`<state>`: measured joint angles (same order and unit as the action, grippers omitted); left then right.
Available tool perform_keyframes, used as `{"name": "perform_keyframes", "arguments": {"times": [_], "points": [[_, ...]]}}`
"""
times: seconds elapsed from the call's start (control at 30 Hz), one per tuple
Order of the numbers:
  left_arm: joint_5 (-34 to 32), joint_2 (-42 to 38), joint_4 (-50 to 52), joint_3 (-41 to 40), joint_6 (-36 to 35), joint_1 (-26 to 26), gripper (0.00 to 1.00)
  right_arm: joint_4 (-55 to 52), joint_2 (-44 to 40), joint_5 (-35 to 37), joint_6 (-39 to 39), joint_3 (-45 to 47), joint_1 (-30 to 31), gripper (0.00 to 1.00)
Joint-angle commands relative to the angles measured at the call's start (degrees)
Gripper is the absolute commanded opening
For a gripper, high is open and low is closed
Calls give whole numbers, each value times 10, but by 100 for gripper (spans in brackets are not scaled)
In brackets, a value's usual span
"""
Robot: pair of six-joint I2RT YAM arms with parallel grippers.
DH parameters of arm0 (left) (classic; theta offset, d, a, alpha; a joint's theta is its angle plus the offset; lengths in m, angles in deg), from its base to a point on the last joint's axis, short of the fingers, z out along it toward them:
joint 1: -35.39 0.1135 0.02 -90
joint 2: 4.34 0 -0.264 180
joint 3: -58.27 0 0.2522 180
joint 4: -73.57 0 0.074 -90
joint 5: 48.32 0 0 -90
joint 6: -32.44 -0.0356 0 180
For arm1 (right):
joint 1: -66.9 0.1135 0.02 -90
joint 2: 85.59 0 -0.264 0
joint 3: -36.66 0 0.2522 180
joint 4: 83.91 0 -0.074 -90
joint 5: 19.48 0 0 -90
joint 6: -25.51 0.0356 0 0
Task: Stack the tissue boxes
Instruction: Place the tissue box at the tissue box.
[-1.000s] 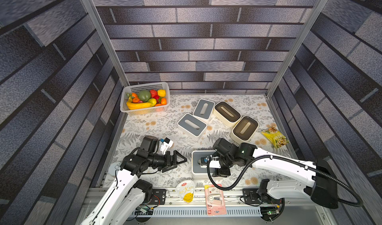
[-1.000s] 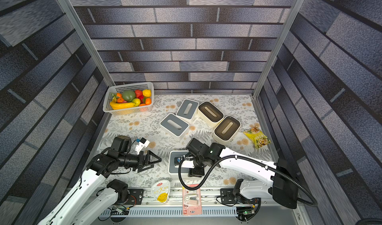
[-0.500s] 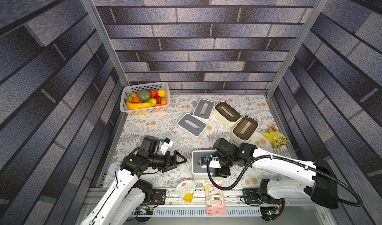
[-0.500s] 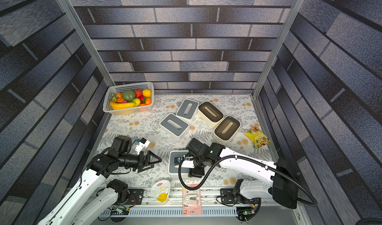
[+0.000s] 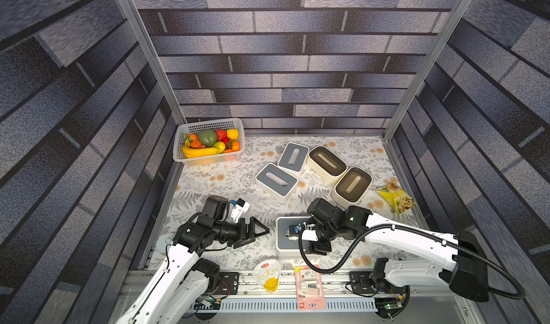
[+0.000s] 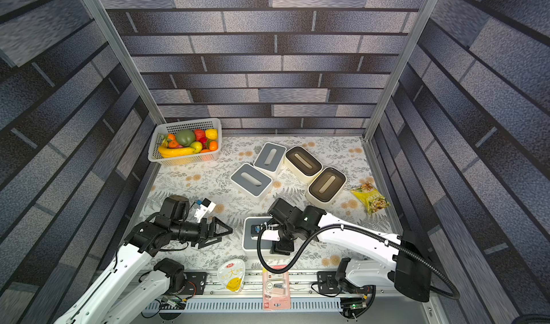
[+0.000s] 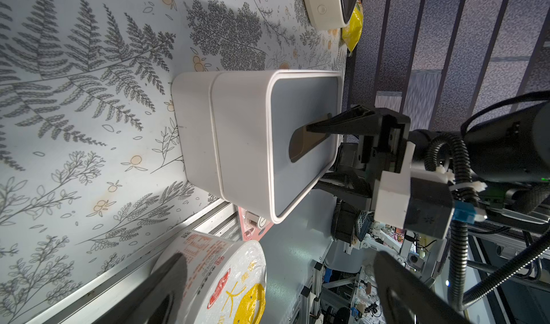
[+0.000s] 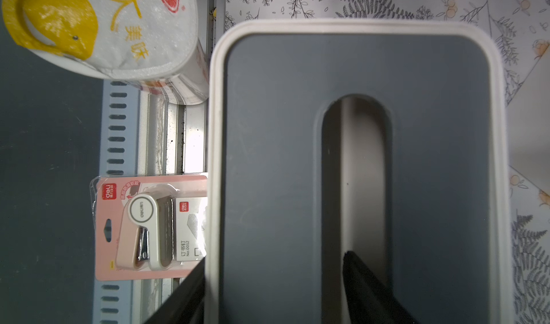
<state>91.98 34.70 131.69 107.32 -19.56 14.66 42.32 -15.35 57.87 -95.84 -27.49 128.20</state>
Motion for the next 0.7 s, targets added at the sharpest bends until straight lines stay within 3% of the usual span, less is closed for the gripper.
{"name": "perform_keyframes", "arguments": {"times": [0.0,0.67], "points": [[-7,-7,1,-5,1,-5,100,4,-14,2,7,2,7,70],[-18,-5,8,0,-2,-6,100,0,-42,-2,5,6,7,73]]}}
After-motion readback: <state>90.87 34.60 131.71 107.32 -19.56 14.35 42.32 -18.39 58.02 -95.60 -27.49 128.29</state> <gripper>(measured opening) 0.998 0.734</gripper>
